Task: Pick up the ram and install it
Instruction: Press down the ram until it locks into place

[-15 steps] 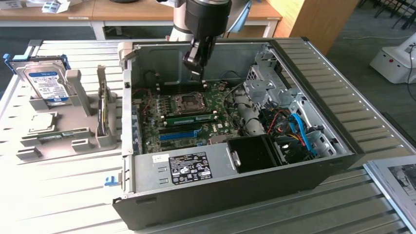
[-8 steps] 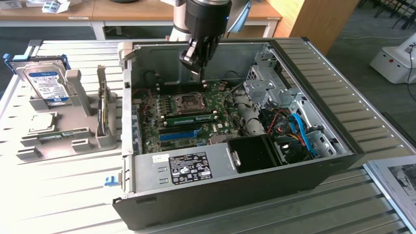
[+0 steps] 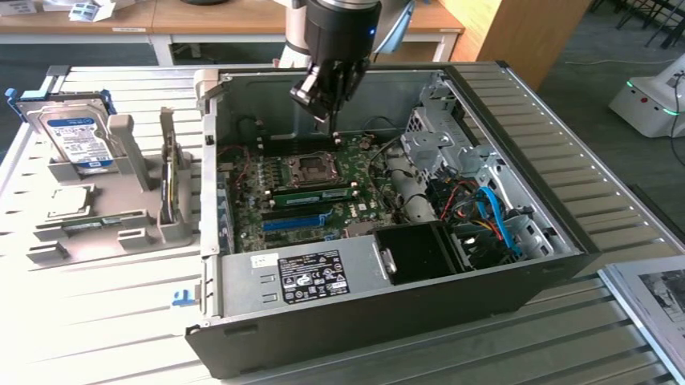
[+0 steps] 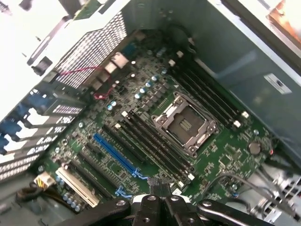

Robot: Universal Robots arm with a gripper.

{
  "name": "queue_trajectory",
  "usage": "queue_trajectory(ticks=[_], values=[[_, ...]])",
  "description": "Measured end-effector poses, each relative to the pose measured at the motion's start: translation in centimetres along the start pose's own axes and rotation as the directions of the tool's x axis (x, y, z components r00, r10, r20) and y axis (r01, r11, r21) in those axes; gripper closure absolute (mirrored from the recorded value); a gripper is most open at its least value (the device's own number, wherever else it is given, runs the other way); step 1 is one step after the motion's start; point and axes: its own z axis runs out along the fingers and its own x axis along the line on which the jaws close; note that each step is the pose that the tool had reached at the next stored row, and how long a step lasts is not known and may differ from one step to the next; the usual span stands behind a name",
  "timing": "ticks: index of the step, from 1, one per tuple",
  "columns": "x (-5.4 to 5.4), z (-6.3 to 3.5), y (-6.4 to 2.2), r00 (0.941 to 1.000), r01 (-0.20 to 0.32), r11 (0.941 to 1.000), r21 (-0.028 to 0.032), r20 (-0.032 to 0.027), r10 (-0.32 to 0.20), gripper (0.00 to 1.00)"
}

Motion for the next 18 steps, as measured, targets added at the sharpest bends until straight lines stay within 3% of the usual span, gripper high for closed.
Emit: queue_trajectory(ticks=[5,9,14,18], values=[[0.00,0.06,0.00,0.9959,-0.091,0.9959,0.0007,0.0041,0.091,0.90],[0.00,0.10,-0.01,0.9866,-0.163,0.9866,0.0009,0.0073,0.163,0.90],[0.00,0.16,-0.01,0.9675,-0.253,0.9676,0.0009,0.0114,0.253,0.90],[0.00,0.21,-0.01,0.9468,-0.321,0.9469,0.0006,0.0147,0.321,0.90]])
